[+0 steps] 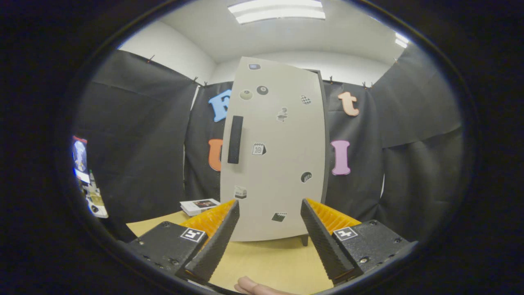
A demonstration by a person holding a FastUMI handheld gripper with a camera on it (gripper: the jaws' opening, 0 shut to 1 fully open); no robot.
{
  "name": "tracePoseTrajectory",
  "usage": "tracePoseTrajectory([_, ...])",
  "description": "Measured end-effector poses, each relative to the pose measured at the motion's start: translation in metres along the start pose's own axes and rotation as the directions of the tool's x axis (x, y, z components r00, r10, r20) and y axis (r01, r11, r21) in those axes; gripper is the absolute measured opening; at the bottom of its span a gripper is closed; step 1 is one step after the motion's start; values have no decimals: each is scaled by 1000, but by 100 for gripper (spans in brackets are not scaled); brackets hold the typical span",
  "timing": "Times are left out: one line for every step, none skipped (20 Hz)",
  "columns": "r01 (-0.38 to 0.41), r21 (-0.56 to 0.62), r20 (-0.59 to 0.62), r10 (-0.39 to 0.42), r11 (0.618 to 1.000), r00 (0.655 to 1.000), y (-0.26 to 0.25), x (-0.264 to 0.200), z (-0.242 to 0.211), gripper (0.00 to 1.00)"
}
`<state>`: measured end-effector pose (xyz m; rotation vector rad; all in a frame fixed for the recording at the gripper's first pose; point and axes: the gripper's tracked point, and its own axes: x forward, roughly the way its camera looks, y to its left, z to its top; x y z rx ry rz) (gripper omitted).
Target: Open the shoe cabinet door, grab the shoes and put them into the shoe cabinet, then close the shoe cabinet door.
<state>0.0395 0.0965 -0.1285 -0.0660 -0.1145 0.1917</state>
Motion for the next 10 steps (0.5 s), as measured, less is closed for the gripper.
tracePoseTrajectory([22, 10, -2, -22, 1000, 1000, -6, 2, 0, 99])
tracePoseTrajectory([35, 21, -9, -35, 999, 999, -9, 2, -2, 99])
tracePoseTrajectory([42, 32, -18, -41, 999, 999, -11, 4, -4, 99])
tracePoseTrajectory([47, 48, -24, -46, 998, 999, -13, 3, -4, 99])
tracePoseTrajectory([51, 70, -25, -50, 996, 998, -16, 4, -3, 99])
tracePoseTrajectory([55, 89, -27, -53, 995, 998, -19, 4, -3, 99])
tracePoseTrajectory([62, 101, -31, -59, 993, 998, -22, 3, -3, 99])
tracePoseTrajectory([68, 104, -36, -65, 992, 997, -24, 2, -4, 99])
tracePoseTrajectory([71, 102, -35, -67, 992, 997, -25, 0, -5, 99])
tracePoseTrajectory([71, 100, -27, -69, 992, 997, -27, -3, -2, 99])
